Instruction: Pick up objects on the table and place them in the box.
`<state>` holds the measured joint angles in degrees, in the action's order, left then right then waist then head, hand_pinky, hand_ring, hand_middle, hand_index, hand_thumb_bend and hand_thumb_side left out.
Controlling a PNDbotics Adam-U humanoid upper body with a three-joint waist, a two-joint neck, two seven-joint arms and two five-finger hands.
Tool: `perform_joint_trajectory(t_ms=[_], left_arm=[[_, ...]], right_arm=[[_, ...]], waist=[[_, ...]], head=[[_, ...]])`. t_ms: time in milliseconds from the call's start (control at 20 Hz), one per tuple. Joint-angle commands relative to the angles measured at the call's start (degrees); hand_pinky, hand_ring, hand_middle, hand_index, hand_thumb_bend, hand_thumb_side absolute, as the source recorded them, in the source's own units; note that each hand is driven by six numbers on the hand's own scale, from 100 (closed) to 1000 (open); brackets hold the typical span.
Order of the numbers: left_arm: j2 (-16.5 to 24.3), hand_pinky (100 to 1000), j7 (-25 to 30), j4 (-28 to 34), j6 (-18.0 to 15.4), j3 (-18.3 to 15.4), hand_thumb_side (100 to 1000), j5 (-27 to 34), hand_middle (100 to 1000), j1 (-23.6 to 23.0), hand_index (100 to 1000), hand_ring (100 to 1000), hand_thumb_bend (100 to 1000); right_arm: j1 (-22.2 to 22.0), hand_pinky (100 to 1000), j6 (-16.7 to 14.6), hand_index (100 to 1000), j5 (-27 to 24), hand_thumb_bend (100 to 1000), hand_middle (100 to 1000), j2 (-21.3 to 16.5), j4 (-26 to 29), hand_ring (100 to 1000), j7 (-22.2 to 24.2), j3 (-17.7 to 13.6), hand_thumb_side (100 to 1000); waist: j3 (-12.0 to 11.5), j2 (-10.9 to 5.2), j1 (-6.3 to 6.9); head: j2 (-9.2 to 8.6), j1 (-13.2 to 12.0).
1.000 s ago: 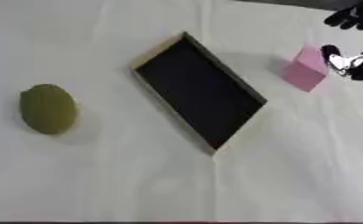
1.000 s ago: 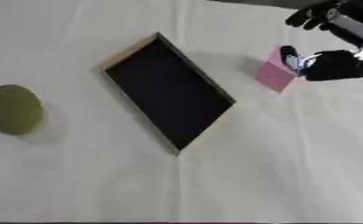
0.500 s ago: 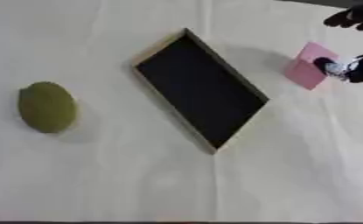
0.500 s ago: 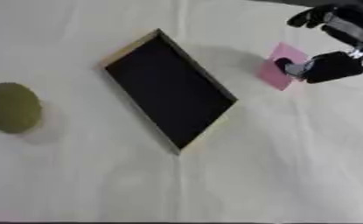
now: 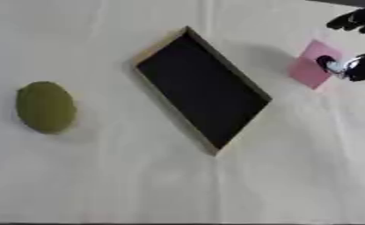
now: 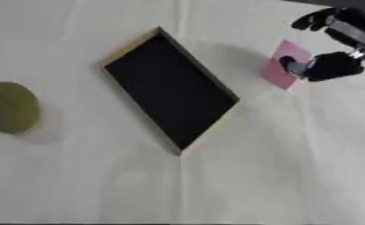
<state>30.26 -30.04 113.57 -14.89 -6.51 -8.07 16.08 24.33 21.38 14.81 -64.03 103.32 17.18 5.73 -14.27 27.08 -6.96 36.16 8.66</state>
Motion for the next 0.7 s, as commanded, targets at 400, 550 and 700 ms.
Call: perform_joint_trajectory(t_ms=[400, 550, 700], left_arm=[[0.9, 862, 0.2, 1.0, 0.1, -0.4, 680, 0.4, 773, 0.4, 856, 804, 106], [0.9, 863, 0.3, 1.0, 0.2, -0.4, 683, 0.4, 774, 0.4, 856, 804, 103], [0.9, 863, 0.3, 1.0, 0.3, -0.4, 685, 0.5, 774, 0.4, 855, 804, 100]], right_arm=[[1.4, 910, -0.8, 905, 1.0, 230, 868, -0.3, -3.4, 929, 0.0, -0.1, 481], [1.5, 910, -1.2, 906, 0.7, 223, 872, 0.0, -3.8, 932, 0.4, -0.1, 485], [1.5, 911, -1.4, 906, 0.3, 219, 874, 0.1, -4.1, 935, 0.6, -0.3, 476]], waist=[[-0.5, -0.24, 0.39], [-0.6, -0.01, 0.37], [-0.6, 0.17, 0.33]], head=[[-1.35, 0.4], [-1.35, 0.4], [-1.33, 0.3]])
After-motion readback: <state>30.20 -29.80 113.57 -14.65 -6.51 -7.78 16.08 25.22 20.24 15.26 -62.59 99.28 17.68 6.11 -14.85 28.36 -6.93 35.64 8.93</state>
